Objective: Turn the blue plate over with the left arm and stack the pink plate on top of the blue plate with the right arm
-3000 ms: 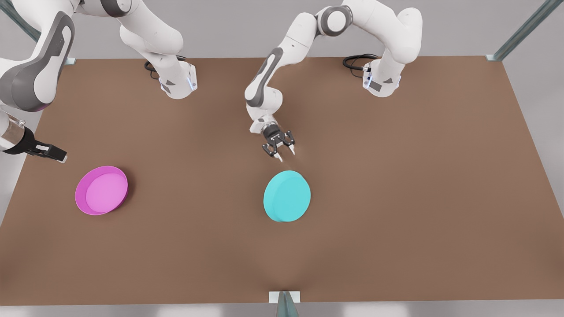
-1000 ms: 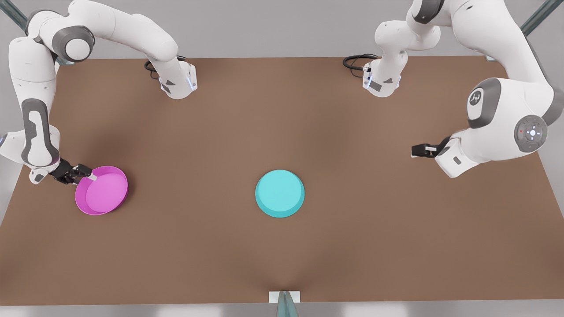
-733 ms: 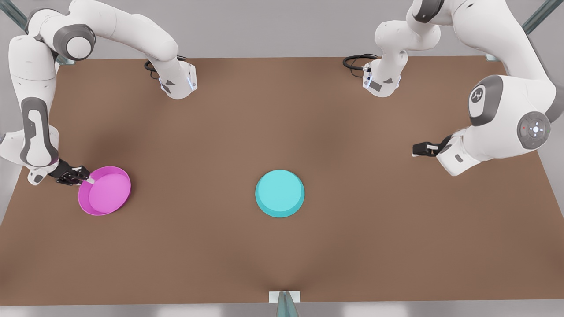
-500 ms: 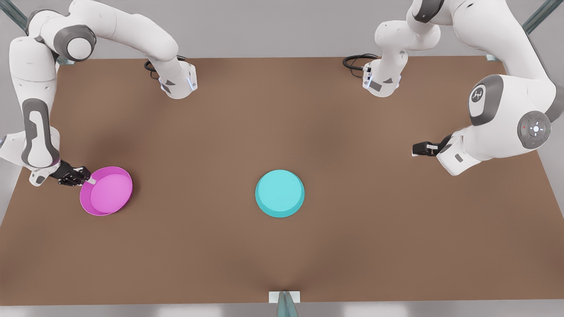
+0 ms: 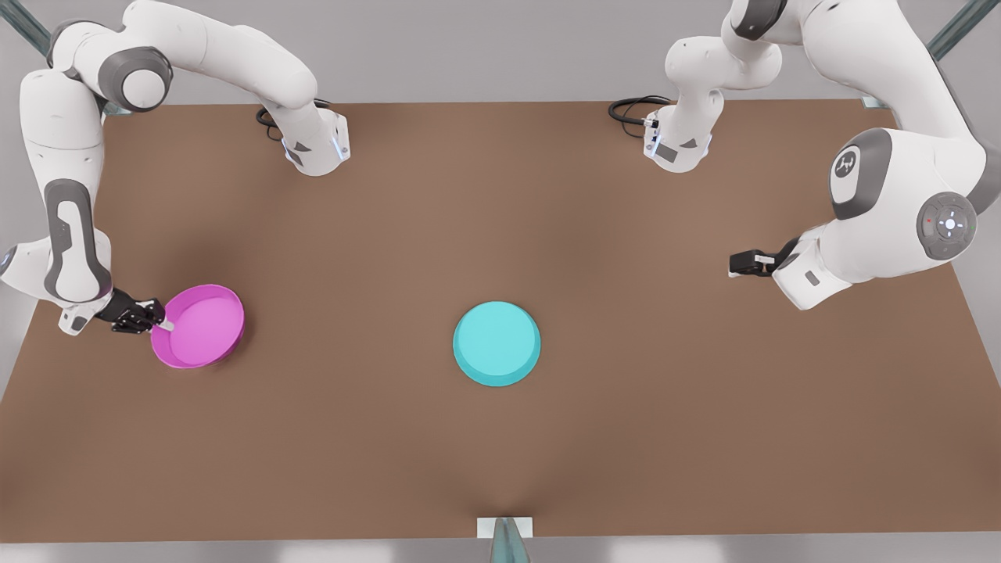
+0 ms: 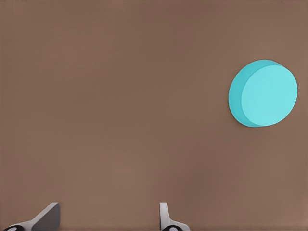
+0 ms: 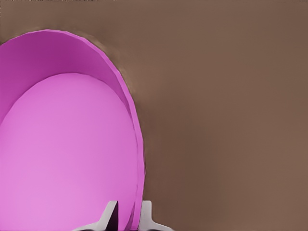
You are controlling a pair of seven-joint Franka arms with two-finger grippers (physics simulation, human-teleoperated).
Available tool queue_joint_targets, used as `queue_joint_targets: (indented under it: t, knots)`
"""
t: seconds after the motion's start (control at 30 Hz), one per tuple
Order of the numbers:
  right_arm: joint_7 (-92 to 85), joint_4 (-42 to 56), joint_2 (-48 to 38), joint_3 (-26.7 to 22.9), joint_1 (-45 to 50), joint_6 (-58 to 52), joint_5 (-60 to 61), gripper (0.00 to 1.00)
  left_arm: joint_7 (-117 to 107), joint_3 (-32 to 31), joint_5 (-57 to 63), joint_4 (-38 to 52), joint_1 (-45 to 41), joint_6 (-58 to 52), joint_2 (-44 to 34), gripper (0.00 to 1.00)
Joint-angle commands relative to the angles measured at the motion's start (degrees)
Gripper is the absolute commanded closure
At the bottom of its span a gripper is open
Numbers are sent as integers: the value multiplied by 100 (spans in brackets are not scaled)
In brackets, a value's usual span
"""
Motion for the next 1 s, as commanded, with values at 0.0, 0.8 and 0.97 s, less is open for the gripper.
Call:
queue_joint_targets:
  t: [0.0, 0.8, 0.97]
  knots:
    - [-123, 11, -42, 1, 26, -60, -11, 73, -32, -1, -4, 3, 0, -2, -7, 0]
    - [3812, 248, -745, 1, 2355, -1343, 999, 79, -76, 78, -479, 117, 53, -196, 11, 0]
    - [5835, 731, -482, 1, 3576, -1334, 1614, 79, -94, 131, -470, 108, 88, -196, 72, 0]
